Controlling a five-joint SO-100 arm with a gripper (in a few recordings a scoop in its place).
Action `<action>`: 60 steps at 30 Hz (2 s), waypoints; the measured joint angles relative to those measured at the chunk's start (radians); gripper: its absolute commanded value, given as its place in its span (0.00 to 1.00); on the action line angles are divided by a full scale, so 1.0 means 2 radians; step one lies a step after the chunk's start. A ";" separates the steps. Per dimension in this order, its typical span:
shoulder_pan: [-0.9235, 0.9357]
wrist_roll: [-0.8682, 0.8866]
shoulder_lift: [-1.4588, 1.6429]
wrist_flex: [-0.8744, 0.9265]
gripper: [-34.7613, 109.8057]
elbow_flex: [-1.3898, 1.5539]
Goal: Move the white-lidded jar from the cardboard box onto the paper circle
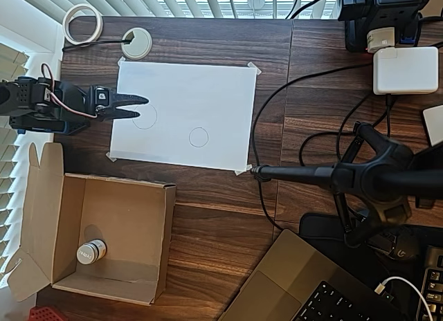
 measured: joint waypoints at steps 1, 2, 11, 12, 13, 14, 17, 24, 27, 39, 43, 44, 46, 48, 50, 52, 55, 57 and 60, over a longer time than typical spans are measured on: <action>0.005 -0.015 -0.016 0.000 0.49 -0.018; 0.006 -0.028 -0.032 -0.001 0.49 -0.036; 0.104 -0.169 -0.203 -0.018 0.49 -0.210; 0.117 -0.186 -0.217 -0.018 0.49 -0.227; 0.132 -0.207 -0.233 -0.018 0.49 -0.245; 0.148 -0.227 -0.250 -0.018 0.49 -0.262; 0.197 -0.280 -0.294 -0.025 0.49 -0.309; 0.337 -0.403 -0.371 -0.048 0.51 -0.385; 0.399 -0.449 -0.421 -0.069 0.50 -0.413; 0.541 -0.565 -0.718 -0.106 0.50 -0.587; 0.562 -0.585 -0.786 -0.126 0.50 -0.617; 0.568 -0.592 -0.798 -0.132 0.50 -0.619; 0.576 -0.602 -0.818 -0.147 0.50 -0.620; 0.588 -0.617 -0.836 -0.159 0.50 -0.620; 0.601 -0.633 -0.854 -0.175 0.50 -0.620; 0.610 -0.644 -0.876 -0.187 0.50 -0.627; 0.624 -0.660 -0.909 -0.199 0.51 -0.648; 0.630 -0.667 -0.933 -0.206 0.51 -0.666; 0.637 -0.677 -0.960 -0.212 0.51 -0.686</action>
